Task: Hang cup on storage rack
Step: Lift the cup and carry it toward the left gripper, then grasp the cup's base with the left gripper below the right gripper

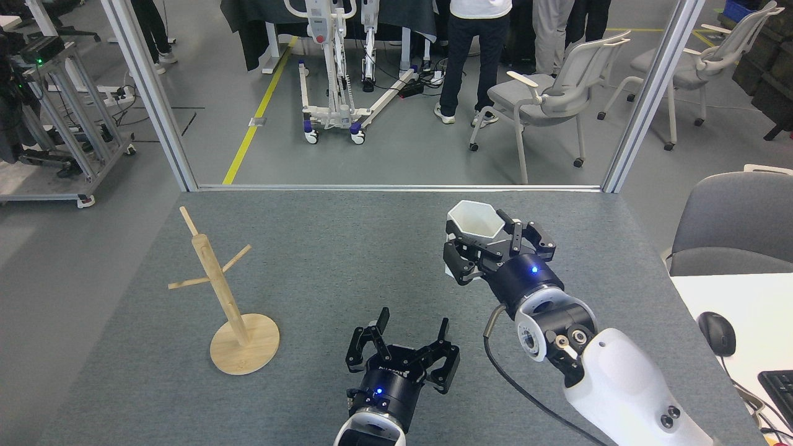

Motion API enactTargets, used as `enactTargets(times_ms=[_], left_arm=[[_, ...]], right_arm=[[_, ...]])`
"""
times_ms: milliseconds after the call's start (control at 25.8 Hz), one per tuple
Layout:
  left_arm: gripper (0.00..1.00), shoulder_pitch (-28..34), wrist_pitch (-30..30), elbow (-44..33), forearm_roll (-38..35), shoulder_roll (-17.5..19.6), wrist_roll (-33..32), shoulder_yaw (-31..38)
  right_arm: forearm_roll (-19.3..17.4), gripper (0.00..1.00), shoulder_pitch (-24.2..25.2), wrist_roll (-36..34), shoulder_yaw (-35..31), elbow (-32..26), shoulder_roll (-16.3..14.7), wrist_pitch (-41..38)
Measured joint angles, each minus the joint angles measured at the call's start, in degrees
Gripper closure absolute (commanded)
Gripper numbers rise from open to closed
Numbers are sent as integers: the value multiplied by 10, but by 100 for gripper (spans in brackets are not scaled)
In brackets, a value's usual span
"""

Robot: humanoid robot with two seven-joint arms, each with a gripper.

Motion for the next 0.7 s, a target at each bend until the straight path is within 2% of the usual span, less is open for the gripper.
enactTargets(times_ms=[310,542,697], left_arm=[[2,-58,9,26,4,-2,-1,-9],[3,-88,-23,45,9,-2,-2,-30],[3,-96,-29,61,19,-2,-5,-33]], right_arm=[[44,97,-13,6,52,2,26,62],[94,96,-13,20,68,9,65,93],[111,96,-12,30,70,11,81,99]])
